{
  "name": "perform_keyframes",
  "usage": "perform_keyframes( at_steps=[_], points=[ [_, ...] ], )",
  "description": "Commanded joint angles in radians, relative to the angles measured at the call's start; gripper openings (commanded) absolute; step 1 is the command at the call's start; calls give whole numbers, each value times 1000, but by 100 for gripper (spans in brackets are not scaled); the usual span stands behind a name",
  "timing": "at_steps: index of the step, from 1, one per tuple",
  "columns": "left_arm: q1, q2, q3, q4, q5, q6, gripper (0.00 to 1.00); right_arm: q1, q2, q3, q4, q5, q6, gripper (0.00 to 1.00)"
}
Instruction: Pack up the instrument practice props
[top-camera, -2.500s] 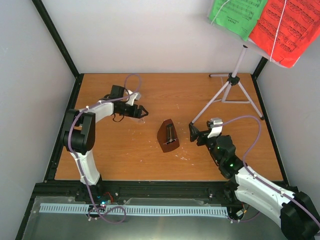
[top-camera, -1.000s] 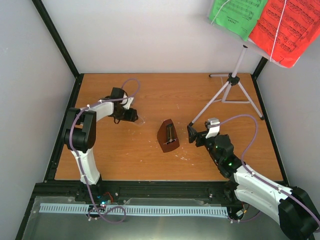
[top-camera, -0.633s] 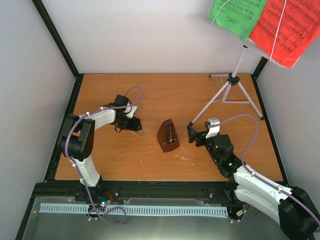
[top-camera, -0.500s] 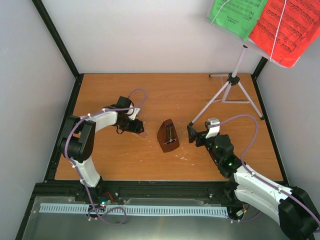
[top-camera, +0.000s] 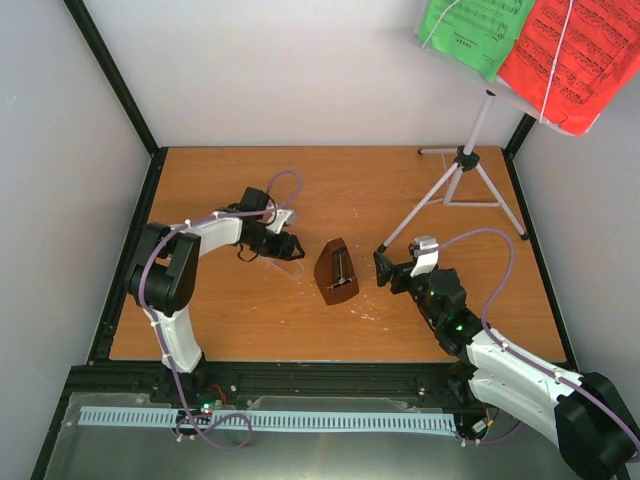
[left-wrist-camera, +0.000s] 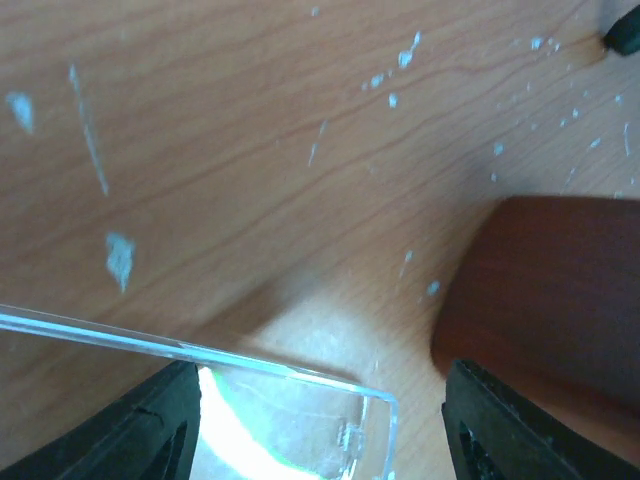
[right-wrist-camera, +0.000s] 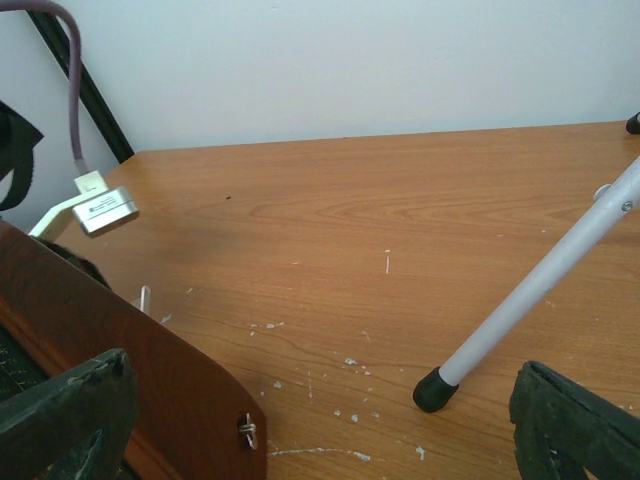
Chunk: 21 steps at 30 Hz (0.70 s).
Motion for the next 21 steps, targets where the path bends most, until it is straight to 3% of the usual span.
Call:
perform_keyframes(
  at_steps=[1, 9, 14, 21],
  points=[
    [-2, 69, 100, 25, 68, 15, 67, -7, -6, 4, 17, 5, -12, 100],
    [42, 130, 153, 3, -81, 5, 67, -7, -14, 1, 14, 15, -17, 100],
    [121, 102, 109, 16, -190, -25, 67, -7, -19, 1, 12, 15, -15, 100],
    [128, 43, 15, 0, -205, -46, 69, -7, -27, 1, 10, 10, -12, 100]
  ],
)
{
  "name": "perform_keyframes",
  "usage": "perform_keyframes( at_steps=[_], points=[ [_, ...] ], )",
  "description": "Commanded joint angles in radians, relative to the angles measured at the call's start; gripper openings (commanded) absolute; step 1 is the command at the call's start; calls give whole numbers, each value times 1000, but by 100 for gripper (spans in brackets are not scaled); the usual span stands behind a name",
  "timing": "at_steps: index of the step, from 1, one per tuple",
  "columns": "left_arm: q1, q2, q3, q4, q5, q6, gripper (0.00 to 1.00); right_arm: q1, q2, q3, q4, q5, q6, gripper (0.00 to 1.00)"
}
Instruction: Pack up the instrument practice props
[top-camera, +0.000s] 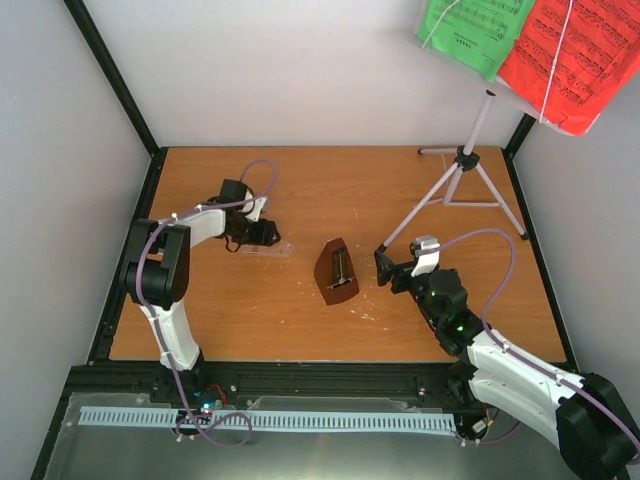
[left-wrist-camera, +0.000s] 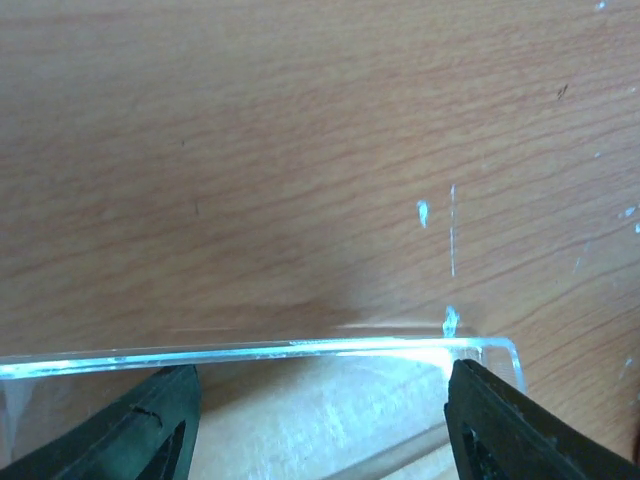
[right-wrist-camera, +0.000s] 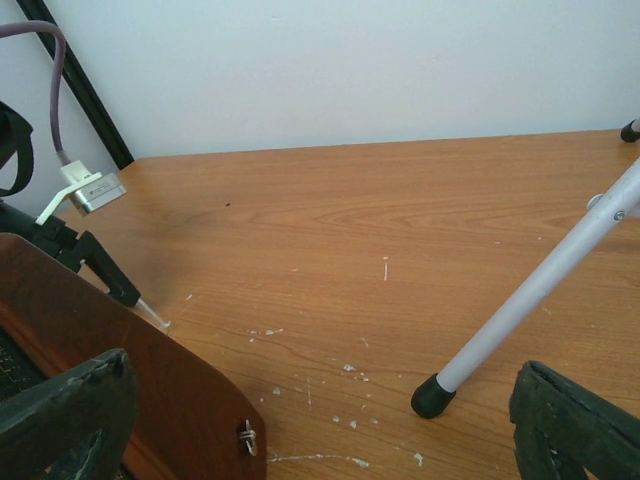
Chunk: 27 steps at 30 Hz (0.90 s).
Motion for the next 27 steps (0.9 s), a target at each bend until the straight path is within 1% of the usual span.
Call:
perform_keyframes(
  at_steps=[1, 4, 6, 10, 12, 14, 16, 18, 21, 23, 27],
  points=[
    [-7, -36, -78, -49, -68, -37, 69, -7, -15, 0, 10, 1, -8, 100],
    [-7, -89, -123, -60, -126, -69, 69, -7, -16, -1, 13, 1, -9, 100],
    [-7, -132, -145, -74, -138, -82, 70, -7, -12, 0, 15, 3, -10, 100],
    [-25, -228, -193, -68, 1, -10, 77, -7, 7, -2, 27, 2, -7, 100],
    [-59, -265, -210, -67, -3, 35, 78, -7, 15, 1, 30, -7, -7, 100],
    [-95, -270, -212, -64, -5, 58, 78, -8, 14, 1, 30, -13, -7, 100],
    [-148, -263, -206, -73, -67, 86, 78, -7, 6, 0, 25, -11, -10, 100],
    [-187, -265, -221, -67, -181, 117, 80, -7, -5, -3, 24, -8, -13, 100],
    [-201, -274, -247, -57, -312, 142, 80, -7, -22, -9, 24, -10, -14, 100],
    [-202, -287, -259, -46, -340, 178, 81, -7, -27, -10, 25, -15, -14, 100],
    [-203, -329, -313, 3, -329, 267, 85, -7, -42, -11, 18, -18, -17, 100]
  ],
)
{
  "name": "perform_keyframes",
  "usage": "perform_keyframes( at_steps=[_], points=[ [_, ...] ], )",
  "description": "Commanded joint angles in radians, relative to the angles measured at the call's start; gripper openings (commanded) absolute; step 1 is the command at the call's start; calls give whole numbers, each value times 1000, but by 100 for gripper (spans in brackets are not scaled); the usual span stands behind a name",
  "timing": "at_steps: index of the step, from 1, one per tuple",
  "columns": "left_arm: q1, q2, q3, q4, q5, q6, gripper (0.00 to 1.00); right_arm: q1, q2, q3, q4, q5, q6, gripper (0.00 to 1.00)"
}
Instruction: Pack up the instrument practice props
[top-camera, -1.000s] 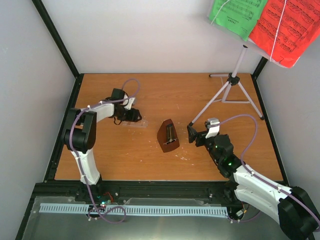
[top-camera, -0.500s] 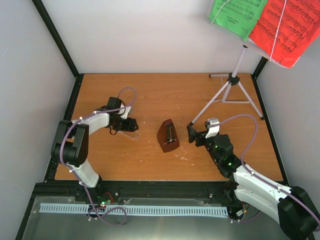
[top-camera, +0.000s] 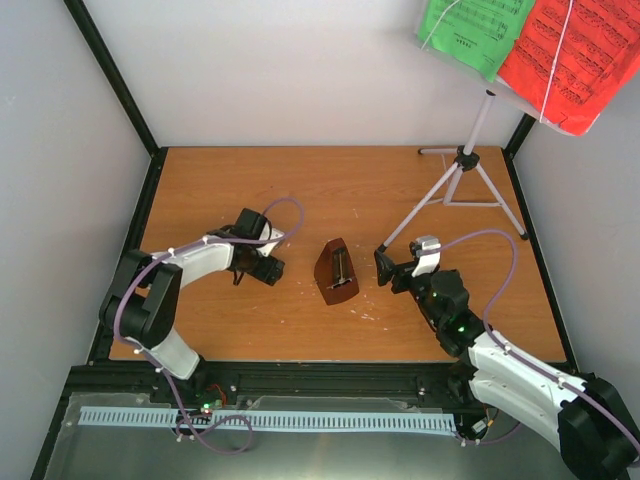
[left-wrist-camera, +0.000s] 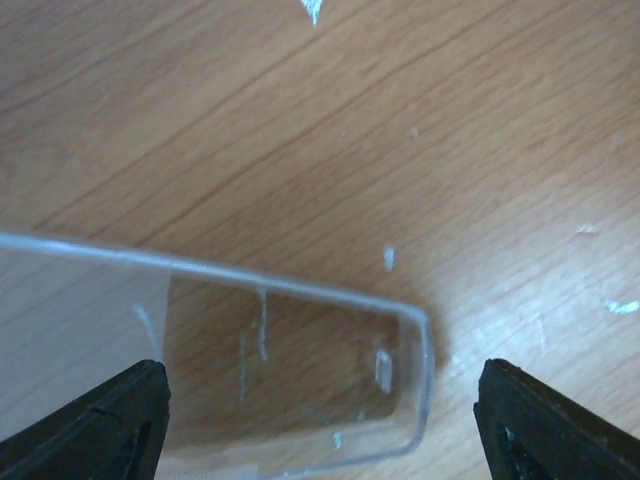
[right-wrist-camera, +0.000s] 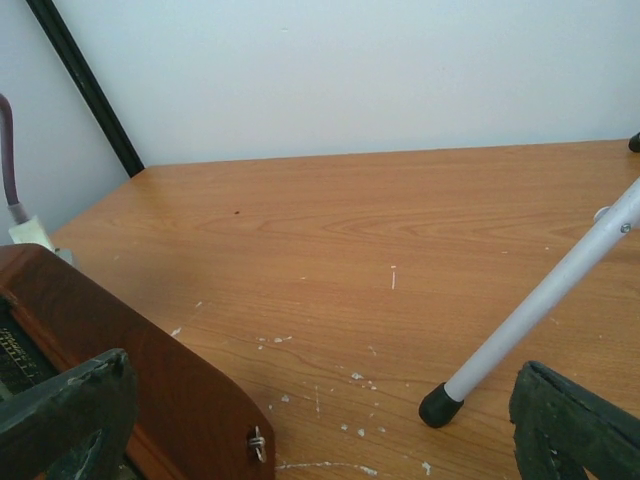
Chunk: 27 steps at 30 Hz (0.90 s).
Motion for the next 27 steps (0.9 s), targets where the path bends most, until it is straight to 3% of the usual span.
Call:
perform_keyframes(
  at_steps=[1, 15, 23, 27],
  points=[
    [2, -65, -44, 56, -63, 131, 86, -7, -31, -10, 14, -5, -17, 100],
    [-77, 5, -105, 134, -213, 243, 84, -7, -65, -18, 7, 4, -16, 100],
    [-92, 98, -8, 84, -195, 157, 44, -7, -77, -18, 1, 5, -14, 100],
    [-91, 162, 71, 62, -161, 78, 36, -7, -77, -18, 1, 6, -14, 100]
  ],
)
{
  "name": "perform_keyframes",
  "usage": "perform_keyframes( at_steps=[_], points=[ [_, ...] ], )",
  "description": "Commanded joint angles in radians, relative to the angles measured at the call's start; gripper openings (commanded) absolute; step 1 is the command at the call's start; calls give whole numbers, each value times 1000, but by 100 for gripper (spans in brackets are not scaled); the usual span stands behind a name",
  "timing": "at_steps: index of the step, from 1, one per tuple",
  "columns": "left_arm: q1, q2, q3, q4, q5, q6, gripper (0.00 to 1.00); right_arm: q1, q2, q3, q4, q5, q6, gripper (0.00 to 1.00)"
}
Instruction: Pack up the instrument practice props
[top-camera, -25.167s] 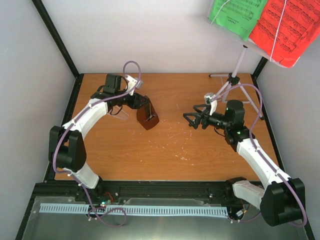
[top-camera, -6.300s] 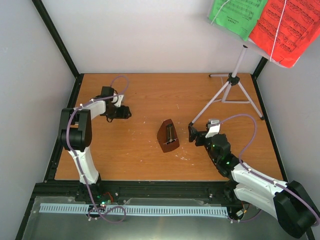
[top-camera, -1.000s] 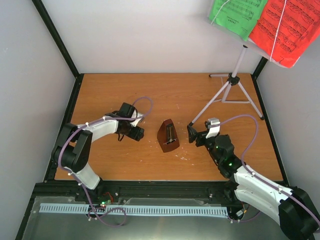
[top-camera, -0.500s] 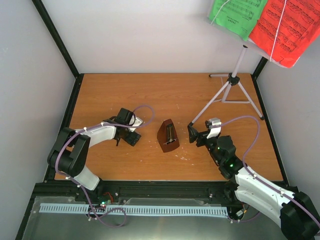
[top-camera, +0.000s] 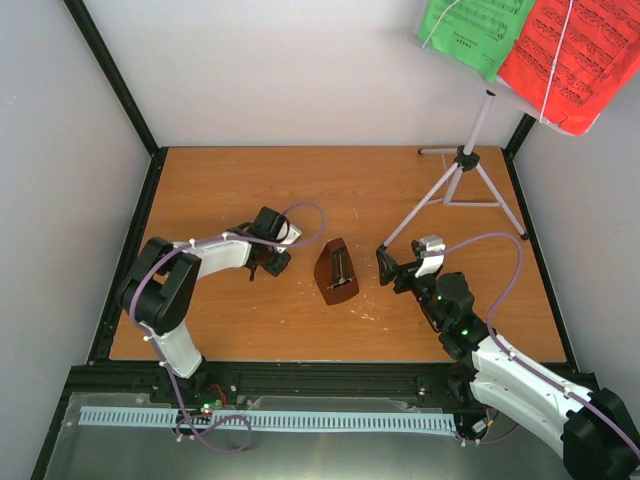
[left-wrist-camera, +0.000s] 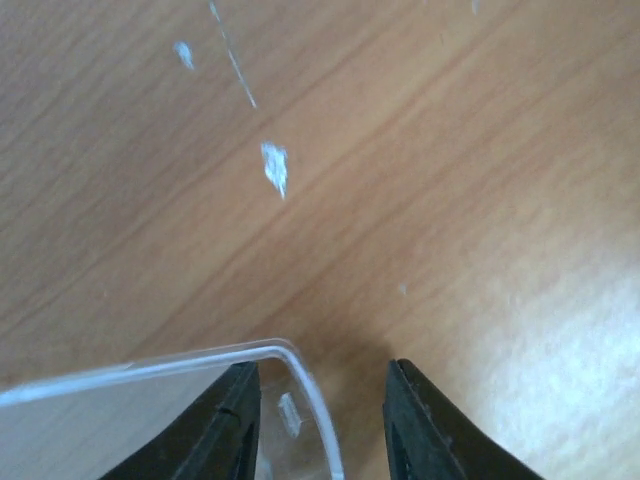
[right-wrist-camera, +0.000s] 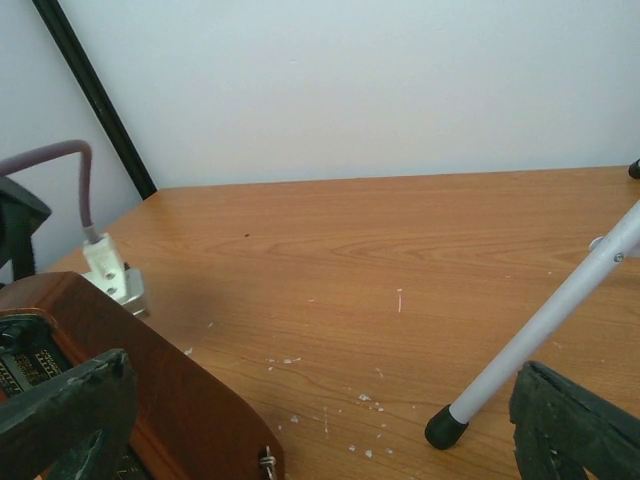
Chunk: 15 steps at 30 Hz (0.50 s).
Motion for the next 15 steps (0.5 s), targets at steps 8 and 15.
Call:
perform_keyframes(
  at_steps=[8, 15],
  points=[
    [68, 251, 289, -104, 104, -306, 27, -7, -2, -12, 11, 8, -9, 100],
    [147, 334, 441, -83, 193, -384, 39, -7, -2, -9, 6, 12, -16, 100]
  ],
)
